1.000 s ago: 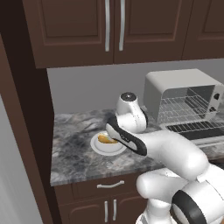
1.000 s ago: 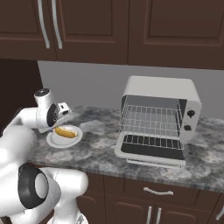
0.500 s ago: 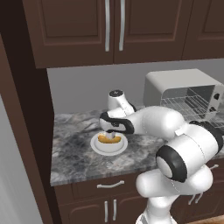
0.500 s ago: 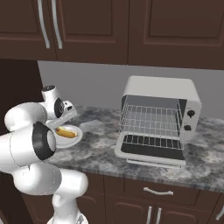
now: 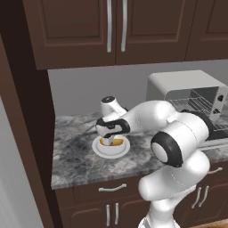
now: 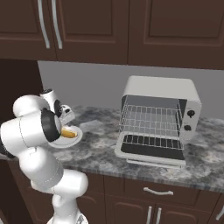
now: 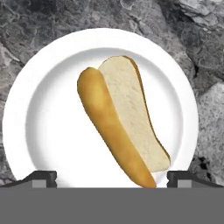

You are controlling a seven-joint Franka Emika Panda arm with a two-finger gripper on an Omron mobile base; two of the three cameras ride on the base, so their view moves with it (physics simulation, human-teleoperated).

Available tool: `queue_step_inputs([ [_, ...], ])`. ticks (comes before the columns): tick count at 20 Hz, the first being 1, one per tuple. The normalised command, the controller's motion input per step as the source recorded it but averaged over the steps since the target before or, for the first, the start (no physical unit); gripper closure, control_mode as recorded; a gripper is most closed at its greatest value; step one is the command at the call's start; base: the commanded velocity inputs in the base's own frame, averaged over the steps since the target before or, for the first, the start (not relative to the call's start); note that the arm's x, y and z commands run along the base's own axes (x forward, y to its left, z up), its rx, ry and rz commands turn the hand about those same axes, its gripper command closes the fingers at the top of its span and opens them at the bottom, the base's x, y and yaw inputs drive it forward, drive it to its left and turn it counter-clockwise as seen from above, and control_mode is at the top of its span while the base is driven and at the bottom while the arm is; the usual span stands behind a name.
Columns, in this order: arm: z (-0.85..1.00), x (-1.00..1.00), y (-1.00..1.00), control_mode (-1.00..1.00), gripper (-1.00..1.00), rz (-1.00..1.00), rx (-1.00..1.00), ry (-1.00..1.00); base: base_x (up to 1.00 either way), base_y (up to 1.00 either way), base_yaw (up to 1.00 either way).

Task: Open the toaster oven door. Place the hotdog bun on the bottom rack in the toaster oven and place the chicken drumstick on the top rack.

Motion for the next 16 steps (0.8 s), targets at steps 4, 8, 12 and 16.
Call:
queue_step_inputs([
  [4, -0.13, 0.33, 0.0, -1.0, -1.0, 0.0, -0.03, 0.0, 0.0, 0.0, 0.0],
  [8, -0.27, 0.34, 0.0, -1.0, -1.0, 0.0, -0.01, 0.0, 0.0, 0.0, 0.0],
  [12, -0.32, 0.18, 0.0, -1.0, -1.0, 0.01, 0.0, 0.0, 0.0, 0.0, 0.0],
  [16, -0.26, 0.0, 0.0, -1.0, -1.0, 0.0, 0.0, 0.0, 0.0, 0.0, 0.0],
])
